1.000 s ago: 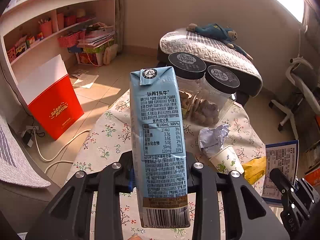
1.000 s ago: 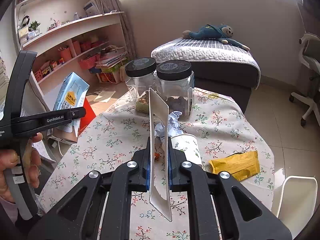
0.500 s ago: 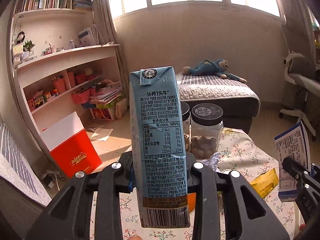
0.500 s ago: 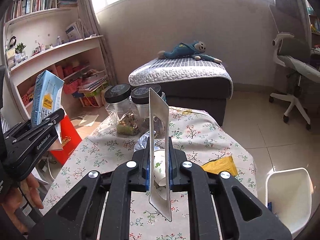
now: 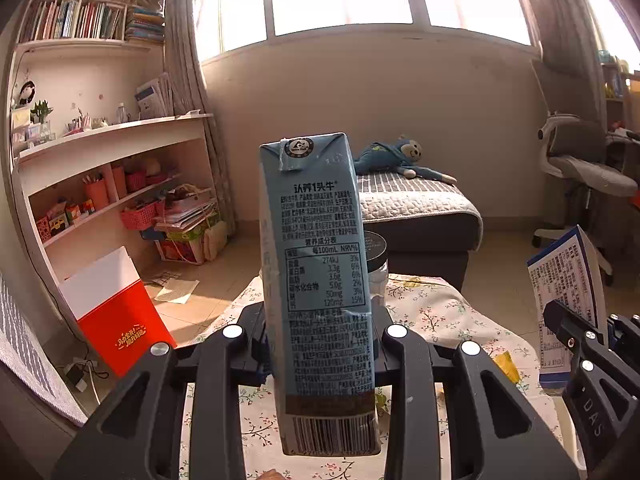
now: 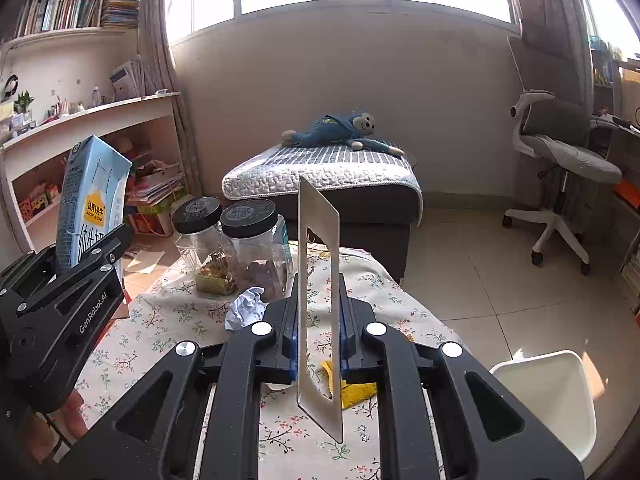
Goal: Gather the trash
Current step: 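Carry both items to the wastebasket and open the right tool releasing the cardboard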
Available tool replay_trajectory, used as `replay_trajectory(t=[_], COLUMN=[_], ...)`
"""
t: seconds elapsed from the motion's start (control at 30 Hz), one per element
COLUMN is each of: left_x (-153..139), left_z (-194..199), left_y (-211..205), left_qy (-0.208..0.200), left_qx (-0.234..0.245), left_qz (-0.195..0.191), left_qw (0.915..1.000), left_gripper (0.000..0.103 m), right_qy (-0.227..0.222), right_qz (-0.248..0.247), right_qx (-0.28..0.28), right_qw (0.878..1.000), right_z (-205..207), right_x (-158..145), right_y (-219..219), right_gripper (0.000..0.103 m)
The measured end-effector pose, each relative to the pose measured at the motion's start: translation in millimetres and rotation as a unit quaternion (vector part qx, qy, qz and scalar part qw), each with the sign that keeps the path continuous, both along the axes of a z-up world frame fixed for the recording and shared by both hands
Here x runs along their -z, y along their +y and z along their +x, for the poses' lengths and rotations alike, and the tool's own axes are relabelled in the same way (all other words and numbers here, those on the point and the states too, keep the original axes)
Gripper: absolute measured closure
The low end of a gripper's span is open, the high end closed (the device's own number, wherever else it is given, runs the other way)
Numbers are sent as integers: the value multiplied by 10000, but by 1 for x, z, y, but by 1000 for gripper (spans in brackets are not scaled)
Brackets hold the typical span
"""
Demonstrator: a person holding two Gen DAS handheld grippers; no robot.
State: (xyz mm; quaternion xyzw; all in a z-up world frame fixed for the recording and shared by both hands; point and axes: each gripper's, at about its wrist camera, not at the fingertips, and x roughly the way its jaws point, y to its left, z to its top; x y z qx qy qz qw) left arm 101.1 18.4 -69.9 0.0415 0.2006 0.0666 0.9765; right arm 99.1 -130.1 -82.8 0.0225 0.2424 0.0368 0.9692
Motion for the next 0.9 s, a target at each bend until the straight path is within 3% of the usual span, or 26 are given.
replay_trajectory(t=[0.9], left_x=[-7], left_z=[-24], left_y=[-106], left_qy=[-134], left_qx=[1091], left_qz=[36], left_qw=[9939], left_gripper=[71], right_qy=[-59], right_qz=[-22], right_qx=[1151], right_qw=[9933], right_z=[-33], right_x=[-3], right_y=[-106], right_gripper=[89])
